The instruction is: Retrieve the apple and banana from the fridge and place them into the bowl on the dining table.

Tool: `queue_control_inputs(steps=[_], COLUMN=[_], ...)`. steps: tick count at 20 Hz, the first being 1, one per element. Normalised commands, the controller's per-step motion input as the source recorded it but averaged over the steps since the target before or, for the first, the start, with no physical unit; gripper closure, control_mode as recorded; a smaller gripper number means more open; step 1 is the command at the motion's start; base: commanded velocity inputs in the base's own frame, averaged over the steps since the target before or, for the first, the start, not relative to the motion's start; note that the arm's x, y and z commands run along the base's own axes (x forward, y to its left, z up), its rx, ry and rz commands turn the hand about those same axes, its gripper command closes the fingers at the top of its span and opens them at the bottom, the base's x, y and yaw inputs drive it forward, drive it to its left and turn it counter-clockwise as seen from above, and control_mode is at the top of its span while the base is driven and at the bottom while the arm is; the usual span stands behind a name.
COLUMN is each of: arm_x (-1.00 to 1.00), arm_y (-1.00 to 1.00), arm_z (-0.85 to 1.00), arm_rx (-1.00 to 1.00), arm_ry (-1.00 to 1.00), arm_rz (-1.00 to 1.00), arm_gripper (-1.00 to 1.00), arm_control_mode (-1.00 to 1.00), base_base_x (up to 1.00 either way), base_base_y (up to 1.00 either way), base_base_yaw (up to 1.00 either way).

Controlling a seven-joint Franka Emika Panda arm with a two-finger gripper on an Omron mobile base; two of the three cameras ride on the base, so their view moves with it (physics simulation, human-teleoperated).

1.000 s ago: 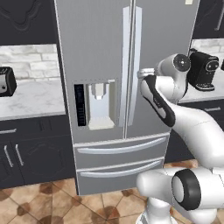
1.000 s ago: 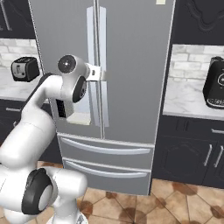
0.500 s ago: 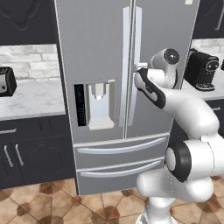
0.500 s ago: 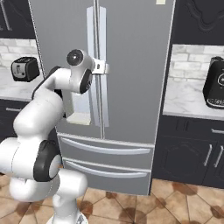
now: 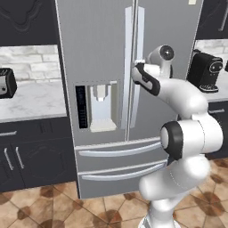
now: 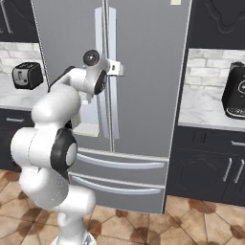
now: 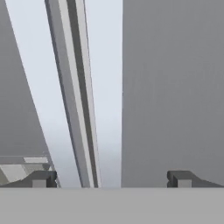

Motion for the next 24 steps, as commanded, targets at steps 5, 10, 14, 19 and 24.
queue_control_inputs(steps=[5,10,14,19,24], arm_x=[0.67,0.64,0.51,0.49,0.61], arm_y=[-0.07,0.00,-0.01,-0.11,-0.02], arm_z=[-0.15,-0.38,-0.33,-0.17,-0.13], arm_rx=[0.01,0.00,0.00,0.01,0.00], arm_ry=[0.00,0.00,-0.02,0.00,0.00], arm_rz=[0.06,0.07,0.06,0.05,0.01], arm_gripper=[-1.00,-1.00,-1.00,-1.00,1.00], arm_control_mode=[-1.00,-1.00,-1.00,-1.00,-1.00], base_base_x=[0.00,0.00,0.00,0.00,0.00], base_base_y=[0.00,0.00,0.00,0.00,0.00], base_base_yaw=[0.00,0.00,0.00,0.00,0.00])
